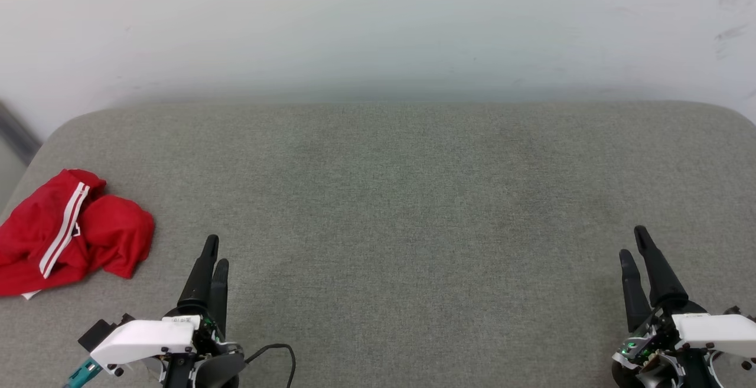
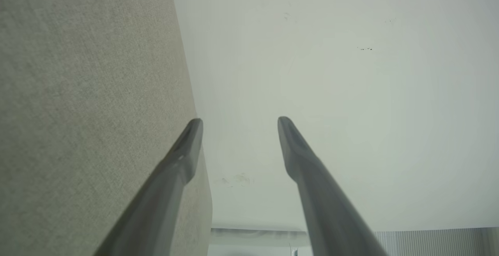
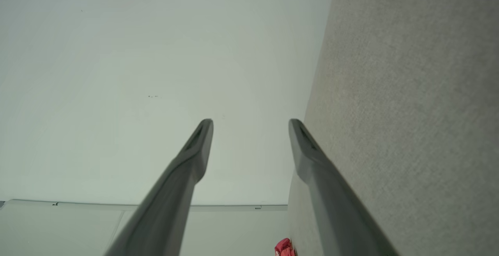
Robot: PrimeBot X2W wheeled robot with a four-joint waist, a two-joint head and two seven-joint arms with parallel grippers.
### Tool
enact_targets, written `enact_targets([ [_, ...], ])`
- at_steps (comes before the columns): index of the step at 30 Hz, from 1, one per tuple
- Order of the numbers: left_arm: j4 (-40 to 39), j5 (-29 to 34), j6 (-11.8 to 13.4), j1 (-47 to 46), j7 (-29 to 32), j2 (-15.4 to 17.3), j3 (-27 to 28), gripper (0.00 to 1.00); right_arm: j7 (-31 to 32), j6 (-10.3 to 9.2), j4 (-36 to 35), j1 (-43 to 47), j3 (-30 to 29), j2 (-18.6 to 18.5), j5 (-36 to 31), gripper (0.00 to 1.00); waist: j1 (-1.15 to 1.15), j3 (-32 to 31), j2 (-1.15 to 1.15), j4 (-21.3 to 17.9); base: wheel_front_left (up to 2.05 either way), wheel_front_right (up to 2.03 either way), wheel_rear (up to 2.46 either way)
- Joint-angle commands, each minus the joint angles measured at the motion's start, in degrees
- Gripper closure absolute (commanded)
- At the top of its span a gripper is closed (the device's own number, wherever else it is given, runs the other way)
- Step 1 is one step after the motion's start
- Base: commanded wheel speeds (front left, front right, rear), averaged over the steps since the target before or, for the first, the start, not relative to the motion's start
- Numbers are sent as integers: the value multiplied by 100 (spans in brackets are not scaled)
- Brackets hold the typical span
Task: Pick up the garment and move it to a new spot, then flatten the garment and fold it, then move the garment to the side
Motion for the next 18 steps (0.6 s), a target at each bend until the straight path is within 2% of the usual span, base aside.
enact_targets([
  [1,-142,65,-1,-214,-78,12,-72,0,-72,1,-152,-135,32,-37,-46,0,0,1,0,3,0,0,0],
  [8,-260,387,-1,-247,-264,13,-167,0,-296,1,-238,-136,141,-132,-276,0,0,5,0,16,0,0,0],
  [18,-560,1688,-1,-229,-499,15,-307,0,-571,1,-378,-168,296,-247,-1244,0,0,9,0,38,0,0,0],
])
